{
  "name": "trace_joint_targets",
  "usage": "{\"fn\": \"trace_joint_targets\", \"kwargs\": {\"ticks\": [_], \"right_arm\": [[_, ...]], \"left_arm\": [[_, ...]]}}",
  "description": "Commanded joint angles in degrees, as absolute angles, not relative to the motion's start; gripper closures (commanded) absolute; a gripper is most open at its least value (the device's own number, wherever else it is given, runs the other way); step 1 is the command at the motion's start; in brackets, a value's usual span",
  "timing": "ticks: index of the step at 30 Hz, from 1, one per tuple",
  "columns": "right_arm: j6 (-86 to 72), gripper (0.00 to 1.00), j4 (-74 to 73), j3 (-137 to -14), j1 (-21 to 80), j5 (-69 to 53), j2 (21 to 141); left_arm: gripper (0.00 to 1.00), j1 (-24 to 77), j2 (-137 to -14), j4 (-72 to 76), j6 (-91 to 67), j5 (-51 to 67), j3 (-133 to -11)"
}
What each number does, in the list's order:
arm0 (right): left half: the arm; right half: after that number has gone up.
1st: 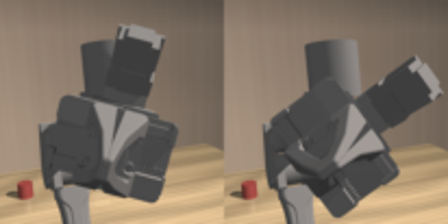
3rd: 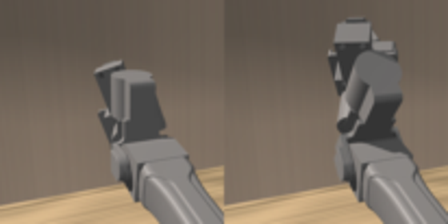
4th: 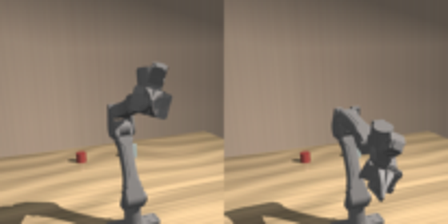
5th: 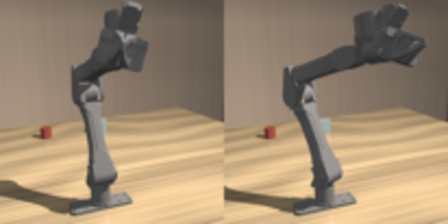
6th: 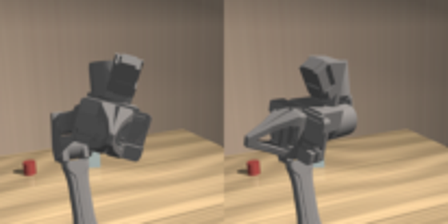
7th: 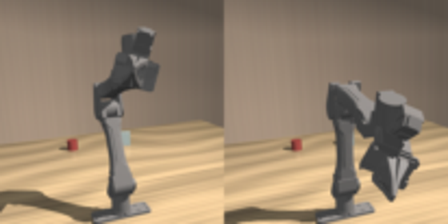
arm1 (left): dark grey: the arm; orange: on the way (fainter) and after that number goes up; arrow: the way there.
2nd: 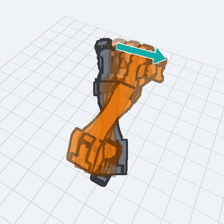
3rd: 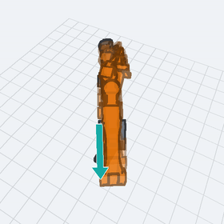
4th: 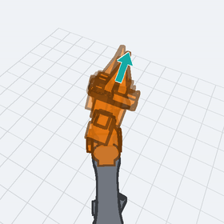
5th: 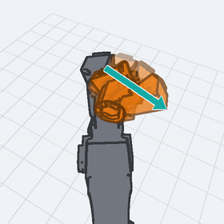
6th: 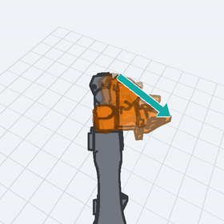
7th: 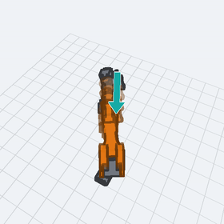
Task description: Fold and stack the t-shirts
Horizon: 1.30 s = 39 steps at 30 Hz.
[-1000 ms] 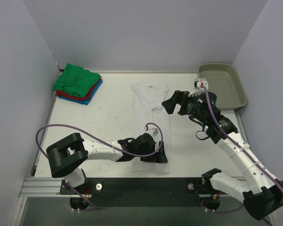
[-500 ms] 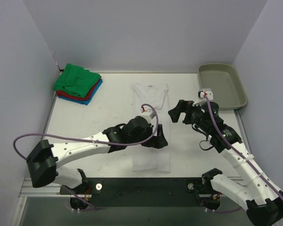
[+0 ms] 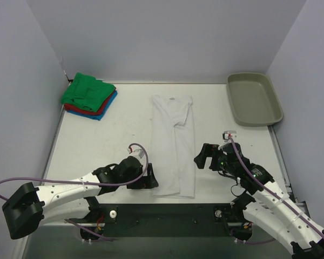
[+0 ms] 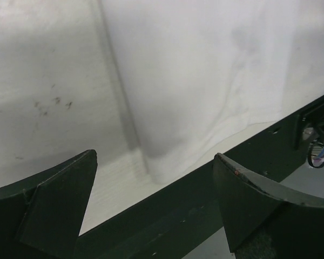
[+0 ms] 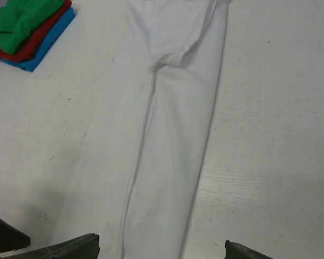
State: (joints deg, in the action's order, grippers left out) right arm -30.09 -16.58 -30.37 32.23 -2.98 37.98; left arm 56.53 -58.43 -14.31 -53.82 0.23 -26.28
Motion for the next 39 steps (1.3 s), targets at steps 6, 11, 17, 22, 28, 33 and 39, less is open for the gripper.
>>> {"fn": "trace_joint_targets", "kwargs": {"ticks": [6, 11, 17, 22, 28, 33, 39], "right_arm": [[-36.91, 0.01, -20.65, -27.07, 33.92, -1.32, 31.38], [-39.63, 0.02, -21.88, -24.35, 35.77, -1.32, 30.15], [-41.22, 0.02, -22.94, -23.64, 38.67, 1.22, 30.06], [-42.01, 0.02, -23.38, -23.82, 40.69, 2.72, 30.67], [-43.24, 0.02, -22.94, -23.73, 42.71, 4.04, 32.08], [-43.94, 0.02, -22.33, -23.2, 44.03, 4.83, 32.34], [-44.65, 0.02, -22.15, -23.03, 45.08, 5.62, 32.52]], "left_arm": [[0.03, 57.13, -54.49, -7.83, -61.08, 1.14, -18.29], [0.03, 57.22, -55.37, -3.0, -62.23, 1.76, -15.82], [0.03, 58.27, -59.06, 0.69, -63.89, 3.08, -14.94], [0.03, 59.68, -62.13, 3.16, -64.95, 3.95, -14.33], [0.03, 62.05, -64.77, 4.48, -66.53, 4.66, -13.89], [0.03, 63.63, -63.9, 3.7, -68.2, 4.66, -12.4], [0.05, 64.07, -61.44, 2.46, -69.43, 3.69, -10.29]]}}
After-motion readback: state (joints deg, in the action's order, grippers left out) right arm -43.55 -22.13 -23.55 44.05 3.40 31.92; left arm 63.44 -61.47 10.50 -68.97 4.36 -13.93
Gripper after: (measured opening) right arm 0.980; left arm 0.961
